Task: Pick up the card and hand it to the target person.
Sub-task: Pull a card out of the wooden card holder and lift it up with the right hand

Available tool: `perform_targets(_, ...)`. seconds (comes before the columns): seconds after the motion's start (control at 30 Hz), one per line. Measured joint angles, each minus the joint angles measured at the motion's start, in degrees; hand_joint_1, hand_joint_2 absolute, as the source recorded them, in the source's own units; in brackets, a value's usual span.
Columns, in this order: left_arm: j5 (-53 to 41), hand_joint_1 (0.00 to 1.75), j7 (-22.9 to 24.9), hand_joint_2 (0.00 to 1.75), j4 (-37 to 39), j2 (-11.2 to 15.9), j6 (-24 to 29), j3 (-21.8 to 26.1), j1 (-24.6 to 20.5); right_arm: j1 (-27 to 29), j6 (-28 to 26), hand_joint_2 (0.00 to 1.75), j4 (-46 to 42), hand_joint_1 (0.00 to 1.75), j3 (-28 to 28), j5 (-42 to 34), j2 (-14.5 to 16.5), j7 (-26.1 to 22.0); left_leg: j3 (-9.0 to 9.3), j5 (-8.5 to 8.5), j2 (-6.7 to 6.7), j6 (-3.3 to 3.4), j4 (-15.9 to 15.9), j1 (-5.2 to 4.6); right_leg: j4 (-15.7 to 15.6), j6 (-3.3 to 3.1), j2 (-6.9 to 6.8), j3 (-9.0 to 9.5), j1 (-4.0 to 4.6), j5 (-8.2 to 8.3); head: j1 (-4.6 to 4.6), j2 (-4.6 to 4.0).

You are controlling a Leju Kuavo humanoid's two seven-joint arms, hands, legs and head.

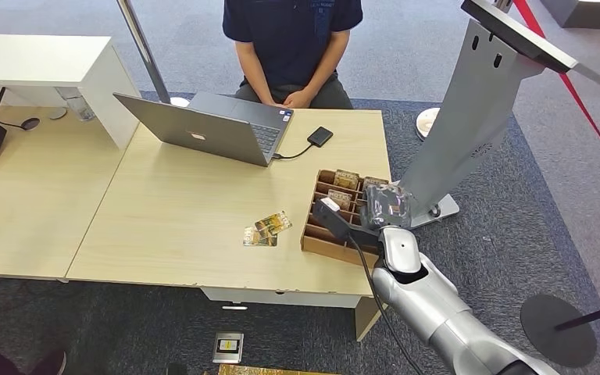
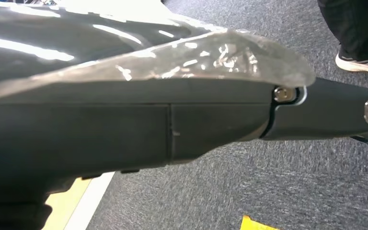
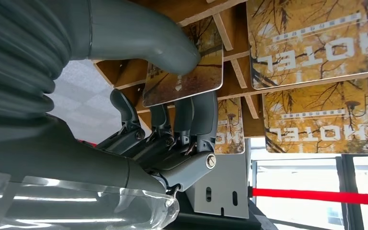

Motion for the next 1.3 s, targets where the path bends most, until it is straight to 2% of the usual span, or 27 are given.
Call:
perform_targets(0.27, 0.1, 0.00, 0.1, 0.00, 0.0, 0.0, 0.0, 0.0, 0.0, 0.3, -0.5, 1.75, -0.7, 1.31, 0.0, 0.0, 0.0, -0.7, -0.01, 0.00, 0.00, 0.00, 0.0, 0.00, 0.0, 0.00, 0.00, -0.01, 0.00, 0.00, 0.00, 0.00)
perform_targets(0.57, 0.2, 0.00, -0.3, 0.00, 0.0, 0.0, 0.0, 0.0, 0.3, 1.3, 0.1, 1.75, -5.7, 1.25, 0.1, -0.8, -0.5, -1.4, -0.04, 0.00, 0.01, 0.00, 0.0, 0.00, 0.0, 0.00, 0.00, -0.05, 0.00, 0.00, 0.01, 0.00)
perform_targets(0.83, 0.1, 0.00, -0.4, 0.00, 0.0, 0.0, -0.2, 0.0, 0.3, 2.5, 0.1, 1.75, -11.2, 1.37, 0.1, -1.6, -1.4, -1.4, -0.06, 0.00, 0.01, 0.00, 0.0, 0.00, 0.0, 0.00, 0.00, -0.07, 0.00, 0.00, 0.00, 0.00)
perform_targets(1.3, 0.2, 0.00, -0.6, 0.00, 0.0, 0.0, -0.2, 0.0, 0.6, 4.3, 0.0, 1.75, -21.1, 1.37, -0.3, -0.2, -3.6, -0.5, -0.06, 0.00, 0.00, 0.00, 0.0, 0.00, 0.0, 0.00, 0.00, -0.07, 0.00, 0.00, 0.01, 0.00)
